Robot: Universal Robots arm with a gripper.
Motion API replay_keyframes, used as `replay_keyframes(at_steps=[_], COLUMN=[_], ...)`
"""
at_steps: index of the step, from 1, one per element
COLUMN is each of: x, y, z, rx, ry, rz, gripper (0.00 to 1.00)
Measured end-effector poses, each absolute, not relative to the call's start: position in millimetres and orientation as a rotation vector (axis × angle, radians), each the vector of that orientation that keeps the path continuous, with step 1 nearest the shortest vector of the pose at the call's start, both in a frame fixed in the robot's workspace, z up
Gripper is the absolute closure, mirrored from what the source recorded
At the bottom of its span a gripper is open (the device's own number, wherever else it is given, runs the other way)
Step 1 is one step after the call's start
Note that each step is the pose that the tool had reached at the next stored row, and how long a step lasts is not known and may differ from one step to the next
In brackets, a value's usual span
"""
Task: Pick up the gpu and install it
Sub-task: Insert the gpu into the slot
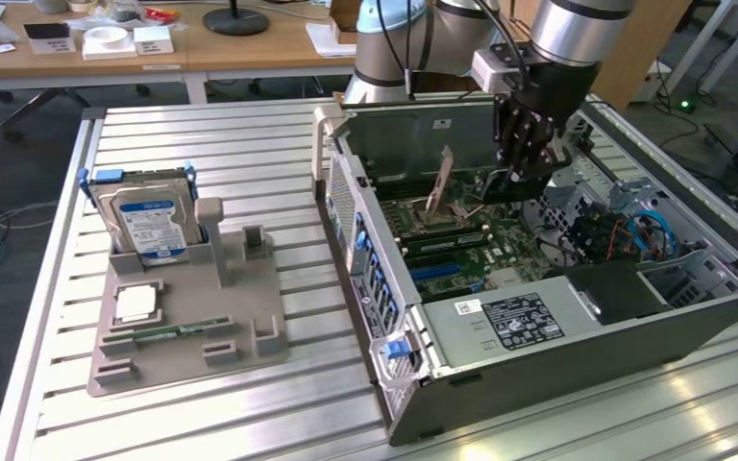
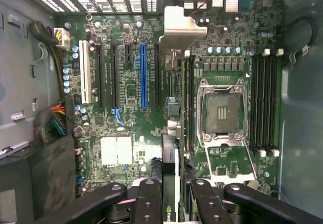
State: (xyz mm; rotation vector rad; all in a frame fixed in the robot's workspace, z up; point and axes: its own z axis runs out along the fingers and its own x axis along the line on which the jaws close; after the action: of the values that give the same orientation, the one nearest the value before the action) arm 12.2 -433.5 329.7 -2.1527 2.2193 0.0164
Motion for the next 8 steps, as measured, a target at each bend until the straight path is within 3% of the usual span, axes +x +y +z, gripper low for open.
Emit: replay_keyframes(at_steps=[8], x=[12.1], y=[-437.3], z=[327.2], rx=[-2.187], ry=[2.186], rz=[0.017], gripper=[0.74])
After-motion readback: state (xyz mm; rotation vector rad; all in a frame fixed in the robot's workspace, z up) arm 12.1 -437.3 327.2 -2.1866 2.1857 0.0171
